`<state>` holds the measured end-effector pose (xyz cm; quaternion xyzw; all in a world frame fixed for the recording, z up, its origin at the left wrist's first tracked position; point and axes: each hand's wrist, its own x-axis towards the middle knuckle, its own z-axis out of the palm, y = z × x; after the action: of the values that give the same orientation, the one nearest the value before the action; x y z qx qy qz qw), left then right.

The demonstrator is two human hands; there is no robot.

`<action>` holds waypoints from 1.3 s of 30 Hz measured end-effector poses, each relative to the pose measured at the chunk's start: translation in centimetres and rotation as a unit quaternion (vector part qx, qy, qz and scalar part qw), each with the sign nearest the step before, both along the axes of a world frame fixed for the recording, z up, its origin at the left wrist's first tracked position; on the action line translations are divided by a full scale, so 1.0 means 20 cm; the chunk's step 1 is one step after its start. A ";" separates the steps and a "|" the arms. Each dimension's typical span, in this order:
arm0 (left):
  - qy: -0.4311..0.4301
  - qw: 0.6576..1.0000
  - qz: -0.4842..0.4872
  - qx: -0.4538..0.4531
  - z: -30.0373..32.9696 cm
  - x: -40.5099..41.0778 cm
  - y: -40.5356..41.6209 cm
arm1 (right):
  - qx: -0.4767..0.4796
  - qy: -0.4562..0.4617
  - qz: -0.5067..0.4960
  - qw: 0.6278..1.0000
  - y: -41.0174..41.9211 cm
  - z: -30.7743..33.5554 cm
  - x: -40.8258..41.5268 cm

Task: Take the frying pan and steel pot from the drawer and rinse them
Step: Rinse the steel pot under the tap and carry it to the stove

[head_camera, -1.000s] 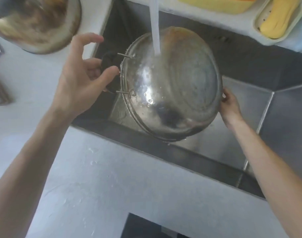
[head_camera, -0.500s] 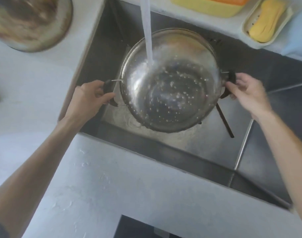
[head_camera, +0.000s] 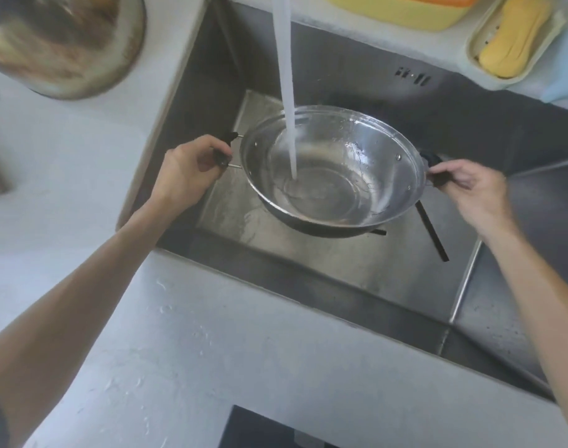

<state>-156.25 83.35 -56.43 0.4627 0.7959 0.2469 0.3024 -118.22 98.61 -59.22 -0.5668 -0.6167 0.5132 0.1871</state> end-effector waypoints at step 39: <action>0.103 0.954 0.210 0.188 0.34 -0.10 0.63 | -0.054 -0.072 0.050 0.995 -0.07 -0.26 0.04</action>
<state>-158.25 96.00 -49.57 0.3563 0.8414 0.4006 0.0674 -117.51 97.25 -64.48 -0.5804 -0.6275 0.5119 0.0855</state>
